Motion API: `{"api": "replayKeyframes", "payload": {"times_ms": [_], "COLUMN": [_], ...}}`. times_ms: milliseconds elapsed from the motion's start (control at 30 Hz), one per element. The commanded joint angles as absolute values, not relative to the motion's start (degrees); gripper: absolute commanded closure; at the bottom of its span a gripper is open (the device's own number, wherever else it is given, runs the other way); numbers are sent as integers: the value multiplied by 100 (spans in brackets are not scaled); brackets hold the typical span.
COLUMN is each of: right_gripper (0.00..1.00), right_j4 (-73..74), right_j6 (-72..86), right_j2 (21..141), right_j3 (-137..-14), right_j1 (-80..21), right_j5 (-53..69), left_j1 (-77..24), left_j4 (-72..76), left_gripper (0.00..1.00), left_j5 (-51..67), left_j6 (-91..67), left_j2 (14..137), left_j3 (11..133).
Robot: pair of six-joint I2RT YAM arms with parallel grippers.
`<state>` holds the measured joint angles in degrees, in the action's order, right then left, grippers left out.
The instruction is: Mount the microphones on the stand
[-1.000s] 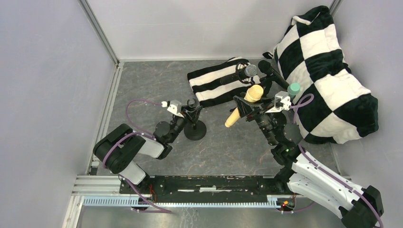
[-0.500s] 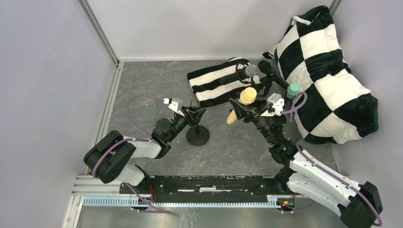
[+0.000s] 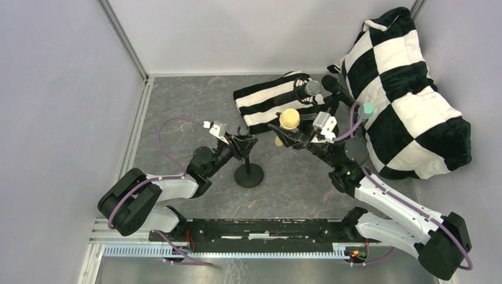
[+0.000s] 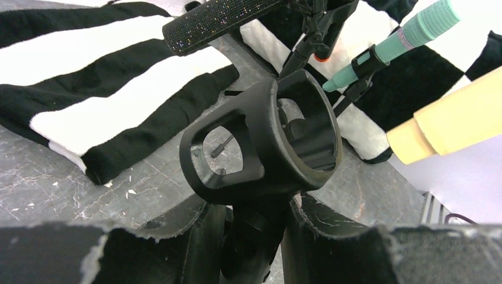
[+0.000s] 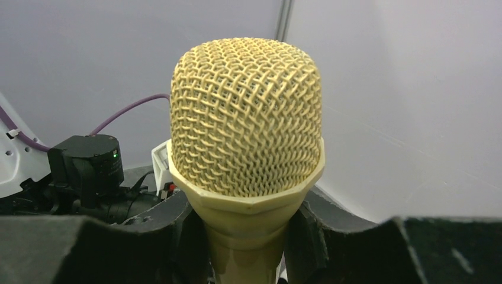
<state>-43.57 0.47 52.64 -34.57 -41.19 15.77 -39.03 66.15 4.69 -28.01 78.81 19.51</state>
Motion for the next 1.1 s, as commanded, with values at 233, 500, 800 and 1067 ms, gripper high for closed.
{"api": "replayKeyframes", "payload": {"times_ms": [233,500,800,1067], "right_gripper": [100,100,100,100], "right_j4": [-4764,-4867,-4920,-4371], "right_j6": [-9,323,497,49], "right_j2": [6096,6952,7454,7783], "right_j3": [-4647,-5543,-5864,-6242], "right_j1": [-4111,-4215,-4524,-4759], "right_j5": [2747,3486,3581,3740], "left_j1": [-3929,-3946,-3947,-3946], "left_j4": [5371,5718,6203,6258], "left_gripper": [98,98,98,98], "left_j5": [1042,993,1068,1176], "left_j6": [-3533,-3138,-2746,-2681], "left_j2": [7312,7246,7211,7268], "left_j3": [2590,2275,1972,1970]}}
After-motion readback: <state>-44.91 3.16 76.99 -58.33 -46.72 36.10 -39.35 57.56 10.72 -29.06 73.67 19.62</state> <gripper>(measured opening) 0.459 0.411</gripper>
